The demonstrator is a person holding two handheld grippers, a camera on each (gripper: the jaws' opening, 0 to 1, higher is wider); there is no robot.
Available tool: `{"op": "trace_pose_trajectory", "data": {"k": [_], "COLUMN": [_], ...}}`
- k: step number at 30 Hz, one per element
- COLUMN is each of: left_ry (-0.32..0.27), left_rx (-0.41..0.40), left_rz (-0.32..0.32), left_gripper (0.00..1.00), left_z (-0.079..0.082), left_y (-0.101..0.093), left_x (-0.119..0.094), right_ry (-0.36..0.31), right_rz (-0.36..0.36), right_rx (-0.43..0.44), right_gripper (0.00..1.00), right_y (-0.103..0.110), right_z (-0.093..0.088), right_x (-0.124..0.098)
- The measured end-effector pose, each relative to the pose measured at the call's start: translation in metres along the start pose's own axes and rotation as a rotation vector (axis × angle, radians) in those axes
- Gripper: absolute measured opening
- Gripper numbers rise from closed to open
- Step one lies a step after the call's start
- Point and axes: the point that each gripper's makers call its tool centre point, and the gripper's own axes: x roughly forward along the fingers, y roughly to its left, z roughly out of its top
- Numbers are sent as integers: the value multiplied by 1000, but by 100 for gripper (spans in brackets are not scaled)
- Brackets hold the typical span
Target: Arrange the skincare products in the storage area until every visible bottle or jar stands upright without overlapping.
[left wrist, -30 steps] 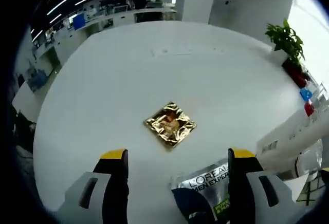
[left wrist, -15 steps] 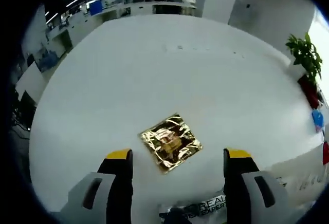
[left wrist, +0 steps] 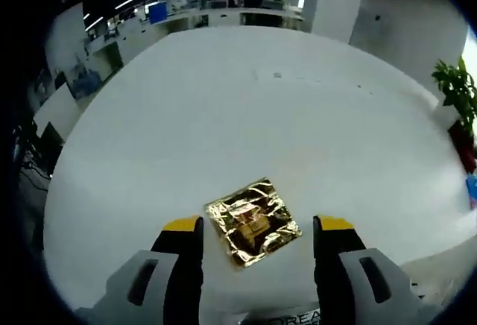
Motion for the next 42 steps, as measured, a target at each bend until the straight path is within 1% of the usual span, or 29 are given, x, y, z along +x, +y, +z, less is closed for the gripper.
{"op": "trace_pose_trajectory", "data": {"k": [3, 4, 5, 6, 8, 10, 12, 13, 15, 17, 20, 21, 23, 24, 29, 31, 33, 34, 35, 40, 42], "left_ry": [-9, -18, -38, -51, -67, -77, -81, -83, -75, -72, -76, -91, -96, -96, -88, -89, -86, -103, -113, -108, -113], "left_rx": [17, 24, 47, 68, 54, 58, 47, 47, 59, 53, 56, 47, 55, 68, 63, 67, 83, 109, 117, 122, 103], "left_rz": [26, 33, 44, 29, 21, 24, 32, 16, 8, 6, 2, -12, -18, -21, -37, -48, -82, -81, -88, -94, -109], "left_gripper": [52, 50, 48, 48, 46, 42, 36, 36, 36, 36, 35, 35, 35, 35, 34, 34, 34, 34, 34, 34, 34], "left_z": [0, 0, 2, 3, 3, 5, 5, 6, 6, 5, 4, 5, 4, 4, 4, 5, 4, 5, 6, 1, -2], "left_y": [3, 4, 6, 4, 4, 11, 18, 17, 16, 16, 16, 15, 14, 13, 11, 10, 4, 6, 6, 18, 23], "left_x": [0, 1, 1, 1, 1, 5, 5, 5, 4, 3, 2, 2, 2, 2, 0, -2, -7, -10, -12, -20, -26], "right_ry": [-9, -11, -14, -16, -18, -20, -24, -24, -27, -27, -28, -28, -29, -29, -27, -27, -28, -27, -27, -28, -30], "right_rz": [-6, -5, -7, -8, -10, -14, -17, -17, -18, -18, -19, -20, -21, -22, -24, -25, -27, -26, -25, -19, -18], "right_rx": [26, 31, 35, 38, 39, 39, 41, 41, 43, 41, 41, 43, 42, 42, 38, 38, 38, 38, 37, 27, 26], "right_gripper": [84, 84, 84, 84, 84, 84, 84, 84, 84, 84, 84, 84, 84, 84, 84, 84, 84, 84, 84, 84, 84], "right_y": [-3, -3, -3, -3, -4, -4, -5, -5, -5, -5, -6, -6, -6, -6, -6, -6, -7, -6, -6, -4, -4], "right_z": [1, 1, 2, 2, 2, 3, 3, 3, 4, 4, 4, 4, 4, 4, 4, 4, 4, 4, 4, 4, 5], "right_x": [-1, -1, -1, -1, -1, -1, -2, -2, -2, -2, -2, -2, -2, -2, -2, -2, -2, -2, -2, -1, -2]}}
